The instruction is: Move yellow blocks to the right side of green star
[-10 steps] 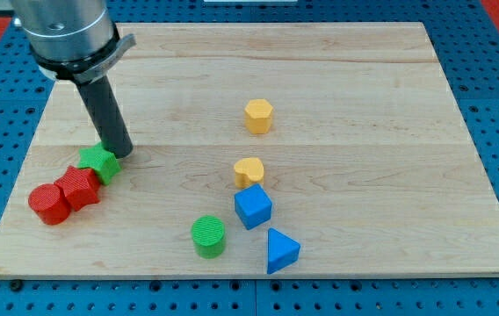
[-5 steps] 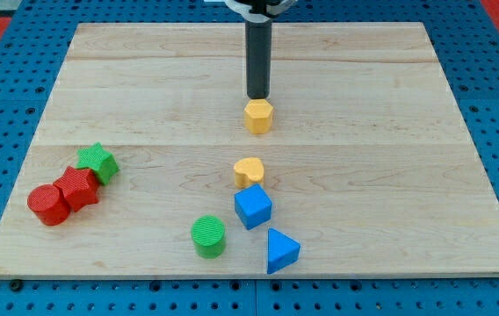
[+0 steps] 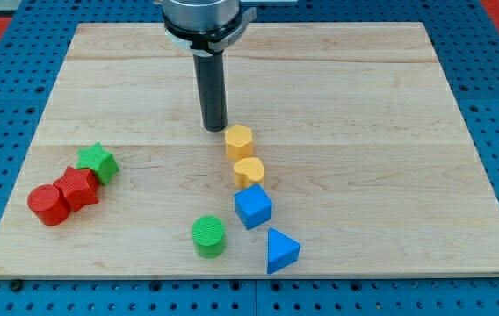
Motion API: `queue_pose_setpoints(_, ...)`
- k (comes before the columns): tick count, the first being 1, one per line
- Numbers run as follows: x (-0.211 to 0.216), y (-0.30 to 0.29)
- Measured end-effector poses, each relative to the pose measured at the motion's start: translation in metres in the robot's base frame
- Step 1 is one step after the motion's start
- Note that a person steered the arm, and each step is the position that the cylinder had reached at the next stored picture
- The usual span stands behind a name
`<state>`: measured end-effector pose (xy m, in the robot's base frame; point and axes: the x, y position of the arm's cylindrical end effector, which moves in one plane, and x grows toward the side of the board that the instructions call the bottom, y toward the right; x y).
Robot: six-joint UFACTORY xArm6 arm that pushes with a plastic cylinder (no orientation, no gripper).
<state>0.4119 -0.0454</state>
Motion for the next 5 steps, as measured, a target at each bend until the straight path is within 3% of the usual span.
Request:
queue_pose_setpoints(1, 0.000, 0.021)
queue_pose_setpoints(2, -0.008, 0.077)
queue_pose_setpoints(3, 0.015, 0.089)
queue_pose_setpoints(5, 0.033, -0.003)
